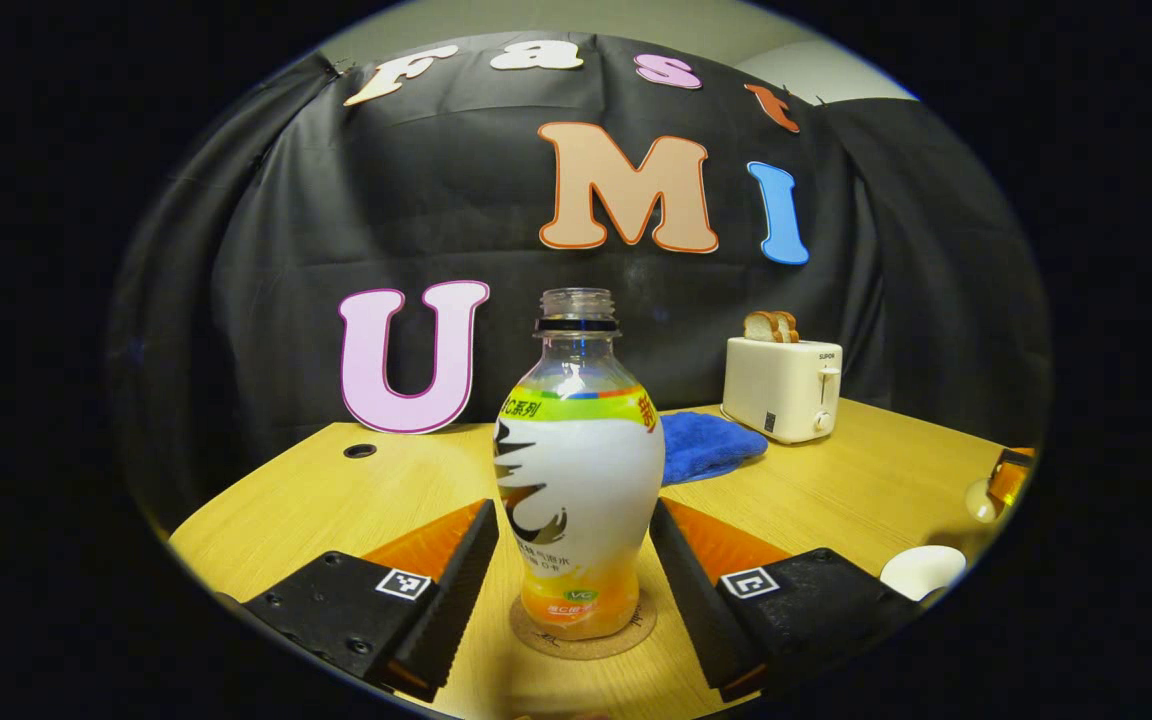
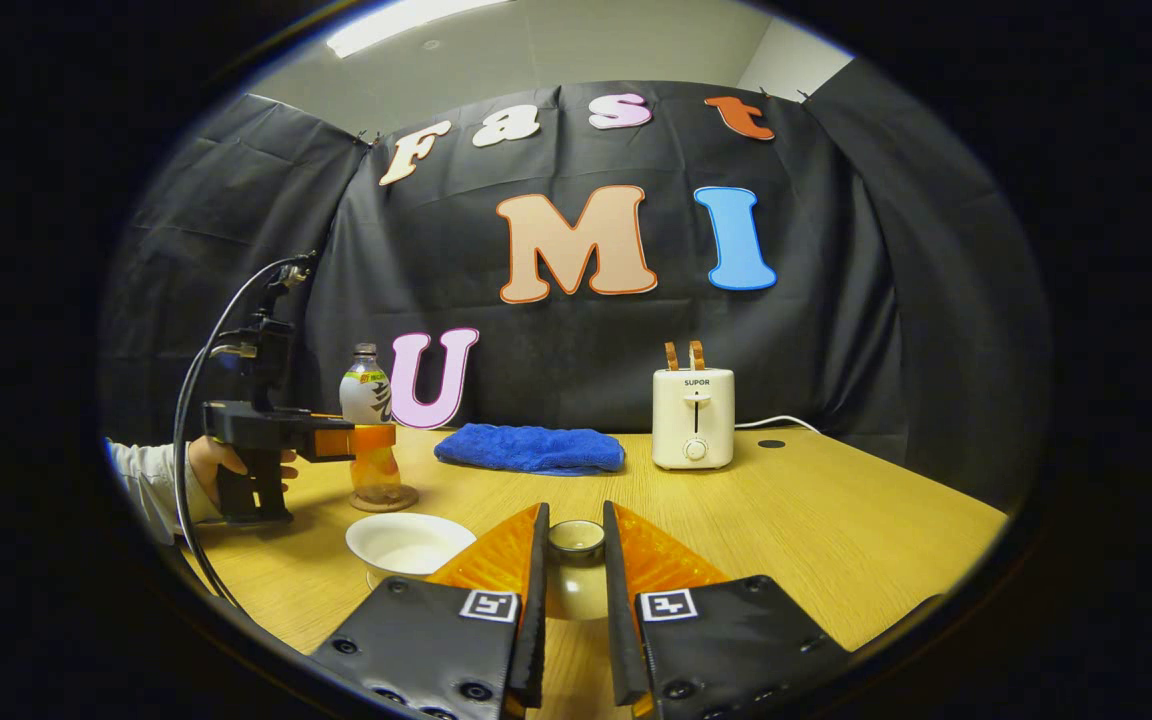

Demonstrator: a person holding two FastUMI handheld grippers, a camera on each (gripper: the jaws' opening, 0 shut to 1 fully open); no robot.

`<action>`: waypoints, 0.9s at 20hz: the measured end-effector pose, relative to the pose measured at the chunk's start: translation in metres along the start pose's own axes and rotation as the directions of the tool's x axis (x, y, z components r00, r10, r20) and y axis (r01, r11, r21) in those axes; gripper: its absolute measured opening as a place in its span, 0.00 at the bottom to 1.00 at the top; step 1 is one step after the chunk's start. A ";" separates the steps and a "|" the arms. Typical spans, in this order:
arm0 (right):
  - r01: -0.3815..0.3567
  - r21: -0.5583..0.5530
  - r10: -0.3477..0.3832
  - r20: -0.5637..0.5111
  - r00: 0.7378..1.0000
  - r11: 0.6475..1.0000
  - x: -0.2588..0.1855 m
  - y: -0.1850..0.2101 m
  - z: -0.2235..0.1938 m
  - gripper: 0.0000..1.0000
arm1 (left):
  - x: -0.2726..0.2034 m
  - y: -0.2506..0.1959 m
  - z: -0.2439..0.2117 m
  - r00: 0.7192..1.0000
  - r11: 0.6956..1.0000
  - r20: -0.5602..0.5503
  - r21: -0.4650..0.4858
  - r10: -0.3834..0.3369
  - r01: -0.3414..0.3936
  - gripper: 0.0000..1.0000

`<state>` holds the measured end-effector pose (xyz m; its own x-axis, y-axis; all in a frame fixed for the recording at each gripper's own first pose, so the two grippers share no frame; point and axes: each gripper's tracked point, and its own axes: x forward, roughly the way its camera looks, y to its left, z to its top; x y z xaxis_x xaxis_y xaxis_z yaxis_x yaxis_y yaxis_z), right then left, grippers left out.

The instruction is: Open the teacup lid with one hand, grasp the water bottle and pour water into the teacup with the other hand; after pouring, place the water bottle on the coaster and then close the teacup lid.

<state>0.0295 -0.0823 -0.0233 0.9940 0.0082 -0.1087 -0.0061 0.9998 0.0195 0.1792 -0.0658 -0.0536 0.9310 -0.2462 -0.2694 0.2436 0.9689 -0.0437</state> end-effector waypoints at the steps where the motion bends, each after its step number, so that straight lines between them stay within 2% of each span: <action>1: 0.001 0.000 -0.001 0.002 1.000 1.000 0.000 0.000 0.000 0.30 | -0.001 0.001 0.000 1.000 1.000 0.000 0.004 0.004 -0.004 0.90; 2: 0.001 0.000 -0.001 0.005 1.000 1.000 0.000 0.000 0.001 0.30 | -0.004 0.001 -0.001 1.000 1.000 -0.004 0.008 0.002 -0.002 0.93; 6: 0.002 -0.002 -0.002 0.009 1.000 1.000 0.000 0.001 0.001 0.32 | -0.023 -0.002 0.001 1.000 0.999 0.018 0.043 -0.003 0.002 0.94; 7: 0.002 -0.002 -0.002 0.008 1.000 1.000 0.000 0.000 0.001 0.28 | -0.028 -0.003 0.003 1.000 0.998 0.027 0.056 -0.003 0.002 0.94; 12: 0.011 0.006 -0.012 0.030 0.999 1.000 -0.003 -0.001 0.006 0.31 | -0.064 -0.006 0.016 0.996 0.996 0.089 0.086 0.007 -0.015 0.94; 15: -0.001 0.068 0.000 0.009 1.000 0.998 0.002 -0.001 0.002 0.28 | -0.088 -0.005 0.030 0.990 0.995 0.138 0.098 0.019 -0.033 0.94; 16: -0.009 0.090 0.009 -0.008 1.000 0.996 0.005 0.000 -0.001 0.28 | -0.095 -0.005 0.032 0.988 0.994 0.150 0.103 0.023 -0.039 0.98; 18: -0.023 0.113 0.024 -0.010 1.000 0.993 0.011 0.003 0.005 0.30 | -0.110 -0.005 0.040 0.983 0.993 0.181 0.109 0.029 -0.049 0.95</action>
<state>0.0407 -0.0789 -0.0193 0.9924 0.0328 -0.1184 -0.0168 0.9908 0.1341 0.0867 -0.0447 0.0143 0.9715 -0.2184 -0.0923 0.2255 0.9713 0.0753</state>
